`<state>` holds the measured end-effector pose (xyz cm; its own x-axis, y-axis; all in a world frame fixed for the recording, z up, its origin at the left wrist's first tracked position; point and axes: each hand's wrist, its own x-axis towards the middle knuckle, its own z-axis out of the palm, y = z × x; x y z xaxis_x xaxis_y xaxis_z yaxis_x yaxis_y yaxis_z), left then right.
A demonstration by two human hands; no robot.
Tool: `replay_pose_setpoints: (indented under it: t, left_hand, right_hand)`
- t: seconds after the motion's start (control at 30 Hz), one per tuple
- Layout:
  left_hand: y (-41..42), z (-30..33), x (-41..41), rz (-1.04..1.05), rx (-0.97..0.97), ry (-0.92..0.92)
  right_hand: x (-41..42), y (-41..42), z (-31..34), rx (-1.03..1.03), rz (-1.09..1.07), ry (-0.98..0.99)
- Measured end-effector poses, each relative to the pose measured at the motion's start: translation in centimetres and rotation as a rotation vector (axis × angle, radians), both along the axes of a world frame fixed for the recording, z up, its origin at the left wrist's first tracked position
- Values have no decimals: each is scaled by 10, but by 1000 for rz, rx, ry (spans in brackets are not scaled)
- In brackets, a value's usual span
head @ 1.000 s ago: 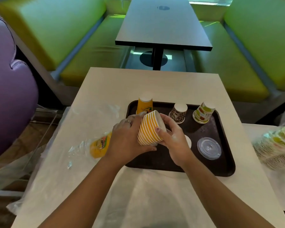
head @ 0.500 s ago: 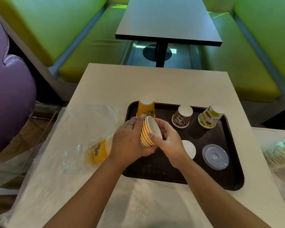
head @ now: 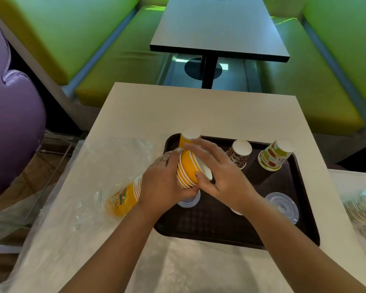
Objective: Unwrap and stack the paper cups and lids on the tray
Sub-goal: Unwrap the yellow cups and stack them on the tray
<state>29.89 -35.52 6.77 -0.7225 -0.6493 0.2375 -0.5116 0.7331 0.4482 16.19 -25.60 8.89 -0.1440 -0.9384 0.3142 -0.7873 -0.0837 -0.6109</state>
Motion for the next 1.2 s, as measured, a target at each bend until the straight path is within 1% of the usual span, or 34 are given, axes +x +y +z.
replay_pose_setpoints:
  t: [0.1,0.17,0.27,0.33,0.4,0.5,0.57,0.73,0.8,0.87,0.97,1.2]
  left_hand:
    - [-2,4,1,3,24,45]
    - [-4,6,1,15,36,62]
    - [-6,7,1,19,35,64]
    - [-7,6,1,29,47,68]
    - [-10,10,1,62,64,78]
    - [-16,19,4,117,102,93]
    - [-20,25,7,158,123,126]
    - [-24,30,11,203,143,167]
    - [-23,31,11,201,149,171]
    - [-23,31,11,199,149,172]
    - [-24,30,12,205,156,171]
    - [-26,28,10,200,160,168]
  right_hand:
    - [-11,-8,9,51,168,358]
    - [-15,-15,11,89,178,518]
    - [-17,-23,11,54,167,651]
    - [-22,-27,15,39,183,695]
    - [-32,-31,26,26,143,695]
    - [-53,-40,39,30,3,608]
    - [-64,-46,38,33,-89,472]
    - [-61,-65,16,6,-341,-85]
    - [-54,-74,1,34,-394,-315]
    - [-50,-82,-18,53,-414,-487]
    - [-50,-90,-44,86,-470,-580]
    - [-46,-97,-87,205,-530,-540]
